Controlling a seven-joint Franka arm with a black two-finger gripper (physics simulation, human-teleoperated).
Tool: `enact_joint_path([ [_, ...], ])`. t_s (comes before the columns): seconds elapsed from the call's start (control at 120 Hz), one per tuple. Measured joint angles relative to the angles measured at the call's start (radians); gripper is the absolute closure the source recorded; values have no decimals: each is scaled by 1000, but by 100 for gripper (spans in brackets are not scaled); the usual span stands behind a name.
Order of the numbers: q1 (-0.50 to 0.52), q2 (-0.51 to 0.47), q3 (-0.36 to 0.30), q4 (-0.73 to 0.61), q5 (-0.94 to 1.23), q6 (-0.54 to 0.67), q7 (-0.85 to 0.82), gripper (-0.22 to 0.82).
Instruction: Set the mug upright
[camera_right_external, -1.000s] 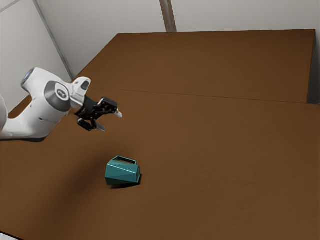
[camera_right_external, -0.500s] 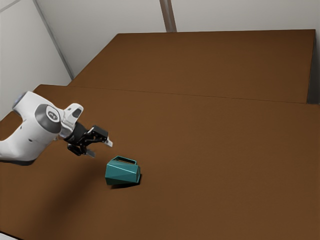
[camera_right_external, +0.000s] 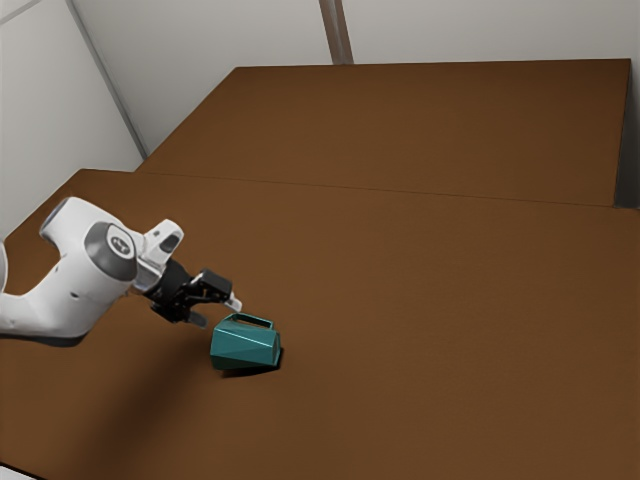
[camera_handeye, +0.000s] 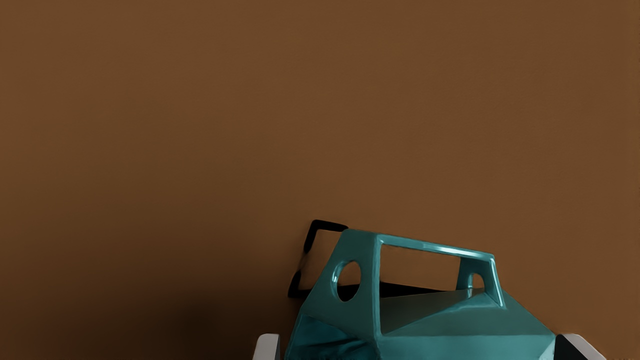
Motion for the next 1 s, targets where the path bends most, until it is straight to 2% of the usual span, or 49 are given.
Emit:
enact_joint_path([
  [0.333,-1,-27,-45,-46,-71,5,42,1],
  [0.667,-1,-7,-72,-48,-124,17,67,2],
  [0.817,-1,-9,-94,-48,-141,21,74,11],
  [1.0,-1,-26,-104,-49,-156,18,81,30],
])
